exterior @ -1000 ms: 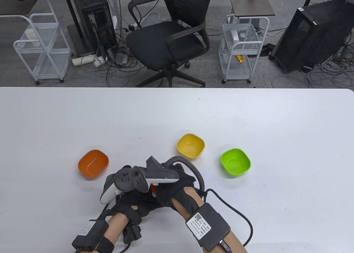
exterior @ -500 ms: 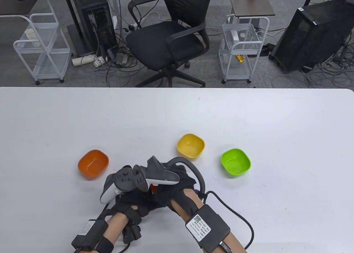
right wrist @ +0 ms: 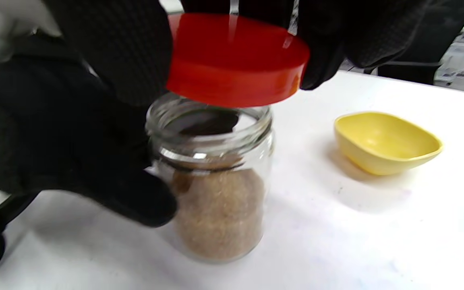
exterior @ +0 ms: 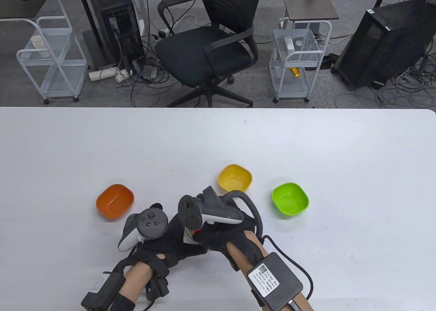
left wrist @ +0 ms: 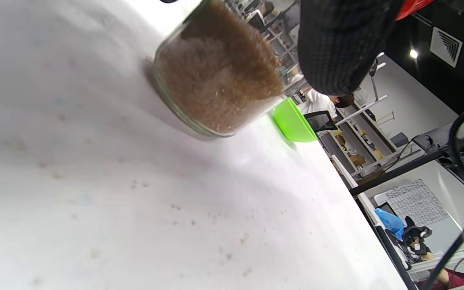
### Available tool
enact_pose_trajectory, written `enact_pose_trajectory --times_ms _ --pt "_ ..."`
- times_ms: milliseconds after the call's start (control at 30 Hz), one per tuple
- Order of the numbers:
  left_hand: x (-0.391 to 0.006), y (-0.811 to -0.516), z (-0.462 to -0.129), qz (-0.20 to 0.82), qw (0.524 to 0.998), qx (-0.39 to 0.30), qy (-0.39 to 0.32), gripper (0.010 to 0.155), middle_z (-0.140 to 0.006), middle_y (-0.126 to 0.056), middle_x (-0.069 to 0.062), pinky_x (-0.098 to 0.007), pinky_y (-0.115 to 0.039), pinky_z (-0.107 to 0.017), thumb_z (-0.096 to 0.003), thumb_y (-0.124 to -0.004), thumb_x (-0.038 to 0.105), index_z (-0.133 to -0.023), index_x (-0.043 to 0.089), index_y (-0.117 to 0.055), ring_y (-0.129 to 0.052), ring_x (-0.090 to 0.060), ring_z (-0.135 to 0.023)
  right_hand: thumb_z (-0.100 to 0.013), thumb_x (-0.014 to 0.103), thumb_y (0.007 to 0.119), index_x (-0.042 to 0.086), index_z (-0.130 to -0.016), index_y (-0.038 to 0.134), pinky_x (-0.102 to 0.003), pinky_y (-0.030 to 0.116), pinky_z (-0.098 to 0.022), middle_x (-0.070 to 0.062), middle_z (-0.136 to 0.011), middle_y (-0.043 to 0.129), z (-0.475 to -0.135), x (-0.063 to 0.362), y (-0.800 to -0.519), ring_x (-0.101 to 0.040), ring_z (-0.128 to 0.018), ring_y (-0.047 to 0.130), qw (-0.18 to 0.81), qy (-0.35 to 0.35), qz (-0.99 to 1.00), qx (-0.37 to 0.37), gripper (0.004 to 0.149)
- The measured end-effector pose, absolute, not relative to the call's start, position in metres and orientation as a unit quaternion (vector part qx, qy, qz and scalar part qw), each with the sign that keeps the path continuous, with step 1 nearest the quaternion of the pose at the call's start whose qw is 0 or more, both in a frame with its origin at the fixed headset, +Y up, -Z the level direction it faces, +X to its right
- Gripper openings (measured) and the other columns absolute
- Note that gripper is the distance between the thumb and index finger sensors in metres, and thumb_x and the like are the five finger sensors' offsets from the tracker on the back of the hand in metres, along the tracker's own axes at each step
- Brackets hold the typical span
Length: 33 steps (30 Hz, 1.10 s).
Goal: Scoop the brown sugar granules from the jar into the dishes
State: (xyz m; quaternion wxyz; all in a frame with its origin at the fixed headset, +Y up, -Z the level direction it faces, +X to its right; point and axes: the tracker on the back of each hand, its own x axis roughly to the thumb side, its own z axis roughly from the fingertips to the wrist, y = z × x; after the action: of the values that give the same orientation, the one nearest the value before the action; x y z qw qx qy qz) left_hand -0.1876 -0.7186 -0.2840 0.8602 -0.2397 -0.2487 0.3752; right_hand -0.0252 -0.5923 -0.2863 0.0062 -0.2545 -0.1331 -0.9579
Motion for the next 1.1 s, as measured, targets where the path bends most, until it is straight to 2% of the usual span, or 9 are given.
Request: enact_pose_trajectory --times_ms 67,267,467,700,1100 --pt "-0.194 -0.711 -0.28 0.382 0.867 -0.206 -0.243 0.113 -0.126 -0.022 -0.022 -0.06 -0.041 -0.083 -0.0529 -0.092 0.054 -0.118 0.006 -0.014 -0.034 -0.049 -0.119 -0.049 0.045 0.084 0.02 -0.113 0.042 -0.069 0.065 -0.071 -0.019 -0.121 0.049 -0.286 -0.016 -0.586 -0.055 -0.095 0.074 -0.004 -0.119 -0.963 -0.242 0.081" --pt "-0.214 -0.683 -0.271 0.278 0.914 -0.152 -0.253 0.109 -0.125 -0.02 -0.024 -0.061 -0.04 -0.082 -0.0552 -0.087 0.055 -0.119 0.006 -0.015 -0.031 -0.05 -0.119 -0.049 0.045 0.084 0.02 -0.113 0.042 -0.069 0.063 -0.071 -0.019 -0.121 0.049 -0.286 0.018 -0.581 -0.055 -0.095 0.073 -0.024 -0.1 -0.975 -0.196 0.081" --pt "-0.235 -0.666 -0.259 0.181 0.945 -0.123 -0.244 0.094 -0.127 -0.02 -0.022 -0.066 -0.04 -0.082 -0.0594 -0.073 0.061 -0.121 0.009 -0.024 -0.029 -0.05 -0.119 -0.049 0.045 0.084 0.021 -0.113 0.042 -0.069 0.062 -0.071 -0.02 -0.121 0.046 -0.287 0.048 -0.605 -0.055 -0.095 0.071 -0.032 -0.109 -0.981 -0.155 0.08" --pt "-0.242 -0.669 -0.25 0.056 0.967 -0.111 -0.224 0.092 -0.129 -0.017 -0.019 -0.068 -0.035 -0.082 -0.0591 -0.067 0.065 -0.122 0.015 -0.023 -0.022 -0.048 -0.122 -0.049 0.045 0.084 0.023 -0.113 0.041 -0.068 0.06 -0.072 -0.022 -0.121 0.042 -0.285 0.058 -0.638 -0.054 -0.096 0.068 -0.018 -0.12 -0.984 -0.13 0.08" --pt "-0.244 -0.682 -0.242 0.044 0.974 -0.08 -0.207 0.09 -0.129 -0.021 -0.018 -0.067 -0.037 -0.083 -0.059 -0.067 0.063 -0.122 0.015 -0.025 -0.025 -0.046 -0.122 -0.048 0.046 0.086 0.021 -0.113 0.044 -0.068 0.063 -0.071 -0.022 -0.119 0.054 -0.284 0.073 -0.685 -0.054 -0.095 0.072 -0.016 -0.13 -0.988 -0.084 0.081"
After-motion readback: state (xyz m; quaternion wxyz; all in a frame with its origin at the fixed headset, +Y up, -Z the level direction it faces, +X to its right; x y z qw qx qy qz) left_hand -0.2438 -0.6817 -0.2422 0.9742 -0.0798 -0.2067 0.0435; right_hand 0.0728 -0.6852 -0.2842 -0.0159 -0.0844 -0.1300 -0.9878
